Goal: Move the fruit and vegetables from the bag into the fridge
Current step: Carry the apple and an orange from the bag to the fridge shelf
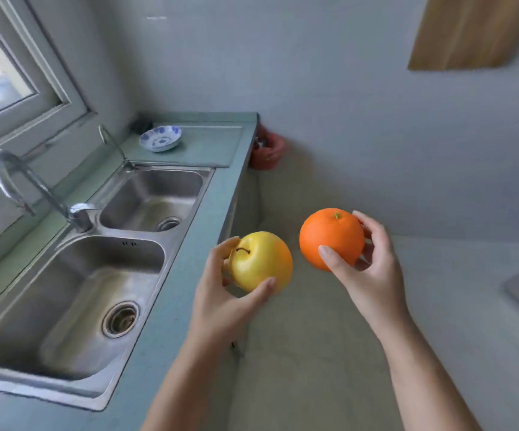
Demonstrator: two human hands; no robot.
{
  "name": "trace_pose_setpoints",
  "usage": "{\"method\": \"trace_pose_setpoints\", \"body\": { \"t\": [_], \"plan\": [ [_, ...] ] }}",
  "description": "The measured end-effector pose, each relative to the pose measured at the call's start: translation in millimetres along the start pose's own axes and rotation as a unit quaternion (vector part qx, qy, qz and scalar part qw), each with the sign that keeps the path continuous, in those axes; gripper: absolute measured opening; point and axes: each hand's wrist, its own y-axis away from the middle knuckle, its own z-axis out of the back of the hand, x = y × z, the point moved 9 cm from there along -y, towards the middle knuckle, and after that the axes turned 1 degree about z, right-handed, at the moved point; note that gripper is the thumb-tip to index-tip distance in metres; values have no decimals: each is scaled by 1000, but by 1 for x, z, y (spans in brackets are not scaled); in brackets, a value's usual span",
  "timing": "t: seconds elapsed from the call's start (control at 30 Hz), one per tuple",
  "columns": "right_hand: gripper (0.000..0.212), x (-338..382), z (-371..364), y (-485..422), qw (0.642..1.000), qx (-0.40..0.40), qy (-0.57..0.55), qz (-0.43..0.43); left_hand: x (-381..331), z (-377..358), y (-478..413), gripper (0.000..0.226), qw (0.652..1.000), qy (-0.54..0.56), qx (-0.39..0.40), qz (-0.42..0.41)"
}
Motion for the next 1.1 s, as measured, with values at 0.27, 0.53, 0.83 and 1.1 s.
{"method": "trace_pose_setpoints", "body": {
  "t": [0.27,0.53,0.83,1.1],
  "plan": [
    [60,-22,174,-35,990,-143,-8,17,-63,-172,-21,70,990,16,117,-77],
    [63,-47,338,-12,954,-300,12,-5,-114,-343,-11,72,958,32,253,-130],
    [63,-92,487,-43,915,-397,59,-32,-142,-543,-23,63,922,61,368,-100],
    [63,-104,624,-141,895,-434,96,-38,-208,-728,-60,67,892,107,427,-100]
  ]
}}
